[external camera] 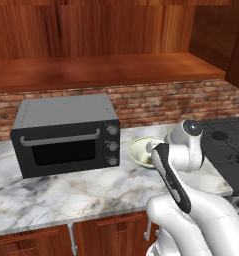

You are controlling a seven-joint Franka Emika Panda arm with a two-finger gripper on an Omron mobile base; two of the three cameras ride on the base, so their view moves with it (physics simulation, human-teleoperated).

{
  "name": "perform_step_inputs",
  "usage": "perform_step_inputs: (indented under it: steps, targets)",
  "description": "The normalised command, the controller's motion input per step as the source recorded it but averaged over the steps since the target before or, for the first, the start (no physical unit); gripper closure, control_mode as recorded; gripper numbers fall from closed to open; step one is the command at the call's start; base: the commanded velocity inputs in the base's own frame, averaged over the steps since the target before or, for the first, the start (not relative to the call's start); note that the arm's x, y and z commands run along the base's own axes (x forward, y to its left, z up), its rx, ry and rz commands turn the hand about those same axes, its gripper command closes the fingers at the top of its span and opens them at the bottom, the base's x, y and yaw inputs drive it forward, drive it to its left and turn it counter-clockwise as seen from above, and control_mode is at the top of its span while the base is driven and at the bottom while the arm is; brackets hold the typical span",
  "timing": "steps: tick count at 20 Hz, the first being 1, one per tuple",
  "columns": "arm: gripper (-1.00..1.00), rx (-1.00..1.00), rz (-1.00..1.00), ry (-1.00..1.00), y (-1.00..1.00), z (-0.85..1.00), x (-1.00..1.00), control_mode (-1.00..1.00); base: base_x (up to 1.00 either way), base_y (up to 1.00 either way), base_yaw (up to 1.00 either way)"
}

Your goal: Retrieve the bottle and the shaker from the cabinet and place them next to the mixing bowl on the counter. Then add garlic from the fridge to the mixing bowl.

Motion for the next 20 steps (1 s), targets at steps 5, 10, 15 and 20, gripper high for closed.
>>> perform_step_inputs:
  steps: [5,10,15,20]
  targets:
    - [-1.0,-0.03,-0.01,-0.14,0.13,0.55,-0.55,-1.0,0.0,0.0,0.0]
    - [-1.0,-0.03,-0.03,-0.07,0.04,0.71,-0.59,-1.0,0.0,0.0,0.0]
    - [-1.0,-0.04,-0.01,-0.07,0.03,0.48,-0.73,-1.0,0.0,0.0,0.0]
    - [-1.0,-0.01,0.0,-0.14,0.1,0.33,-0.8,-1.0,0.0,0.0,0.0]
